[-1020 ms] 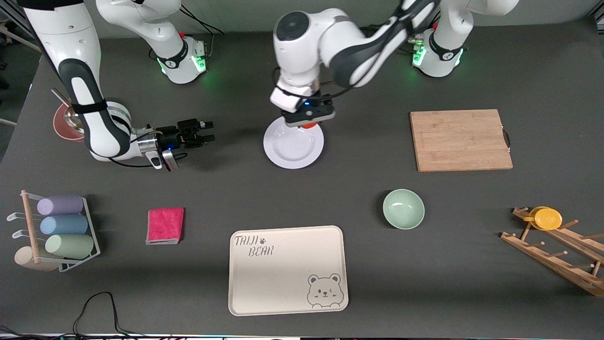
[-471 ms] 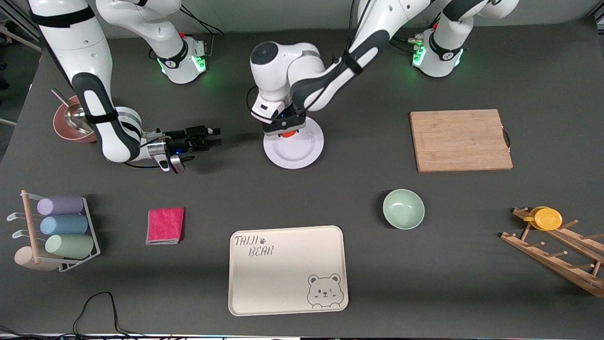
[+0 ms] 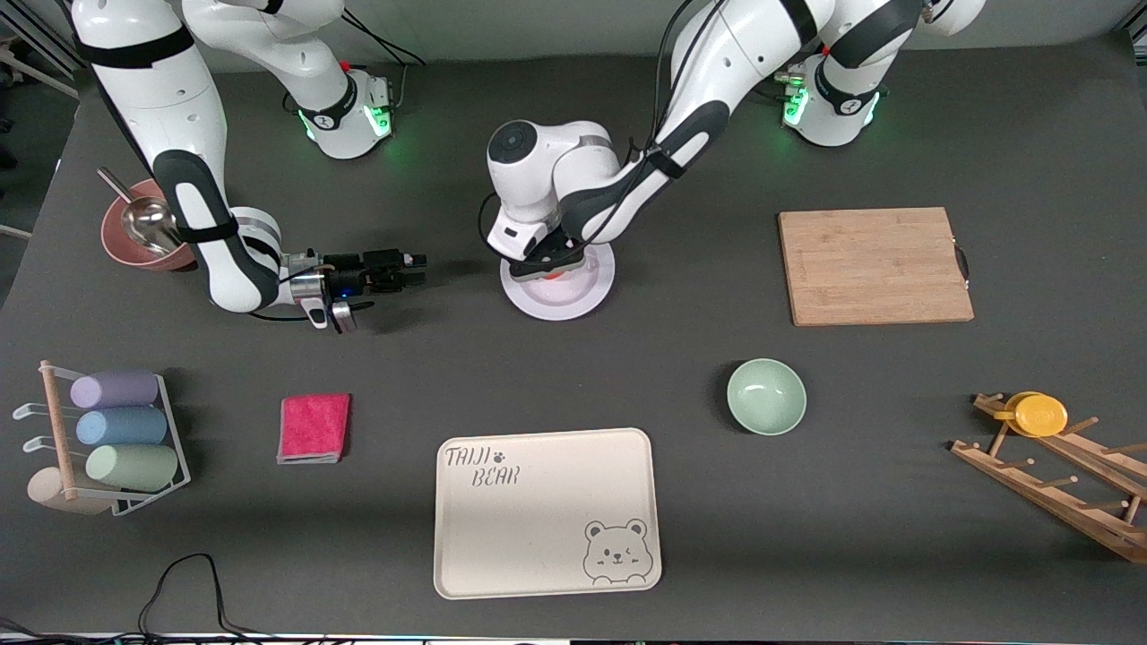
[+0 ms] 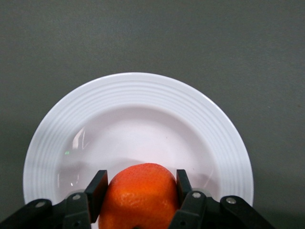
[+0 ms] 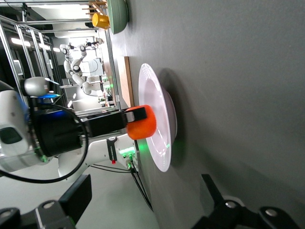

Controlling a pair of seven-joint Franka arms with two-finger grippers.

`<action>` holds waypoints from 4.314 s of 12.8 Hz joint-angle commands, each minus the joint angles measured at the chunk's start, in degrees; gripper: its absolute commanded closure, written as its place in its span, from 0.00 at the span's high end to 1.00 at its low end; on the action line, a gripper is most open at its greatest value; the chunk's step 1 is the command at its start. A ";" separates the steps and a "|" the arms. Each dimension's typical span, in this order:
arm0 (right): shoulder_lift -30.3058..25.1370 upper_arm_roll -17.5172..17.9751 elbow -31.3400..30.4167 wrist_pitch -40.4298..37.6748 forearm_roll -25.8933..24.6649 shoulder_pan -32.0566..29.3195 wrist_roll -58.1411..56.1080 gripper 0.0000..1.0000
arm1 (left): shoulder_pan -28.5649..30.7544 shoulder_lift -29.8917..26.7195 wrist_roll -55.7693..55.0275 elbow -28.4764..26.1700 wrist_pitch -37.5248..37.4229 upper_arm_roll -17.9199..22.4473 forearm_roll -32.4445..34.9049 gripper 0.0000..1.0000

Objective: Place orange and plate with both arms
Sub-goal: 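Carry the orange with the left gripper and lower it onto the plate, then open the left gripper and withdraw it toward its base, then grip the white plate rim with the right gripper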

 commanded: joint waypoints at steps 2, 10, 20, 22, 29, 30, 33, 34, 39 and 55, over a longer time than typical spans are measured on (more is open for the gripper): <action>1.68 -0.31 0.38 0.65 5.21 3.30 -3.01 1.00 | -1.05 1.67 -1.27 0.39 2.09 0.92 1.31 0.58; 2.21 -0.23 -0.32 2.23 8.46 6.81 -2.13 1.00 | -0.18 0.10 2.33 -1.10 0.69 1.10 0.70 1.00; 4.84 -0.23 0.03 4.43 21.12 14.03 -13.35 1.00 | 24.48 -31.34 30.86 -0.49 -26.53 -5.93 -24.50 1.00; 5.98 -0.23 0.12 4.34 22.96 15.52 -17.23 1.00 | 32.04 -36.54 38.43 -0.40 -30.67 -5.67 -27.59 1.00; 7.84 0.39 0.12 3.11 28.77 17.98 -20.77 1.00 | 53.16 -41.48 60.59 0.74 -36.84 -5.41 -28.39 1.00; 7.84 0.39 0.12 2.85 29.56 18.59 -20.77 1.00 | 54.92 -41.48 62.52 1.00 -36.76 -5.40 -28.39 1.00; 8.36 0.65 0.03 2.93 30.96 19.74 -20.77 0.97 | 51.28 -42.62 70.25 1.36 -35.18 4.82 -30.84 1.00; 8.54 0.65 0.12 2.93 31.41 20.26 -20.77 0.96 | 46.89 -43.23 72.54 1.27 -34.56 11.58 -31.55 1.00; 9.86 0.65 0.55 3.11 35.54 23.17 -22.52 0.84 | 34.29 -44.82 83.43 1.00 -35.43 28.94 -31.73 1.00; 12.32 0.57 1.44 0.13 36.25 23.70 -18.60 0.00 | 34.98 -43.94 88.65 3.64 -39.39 27.73 -31.47 1.00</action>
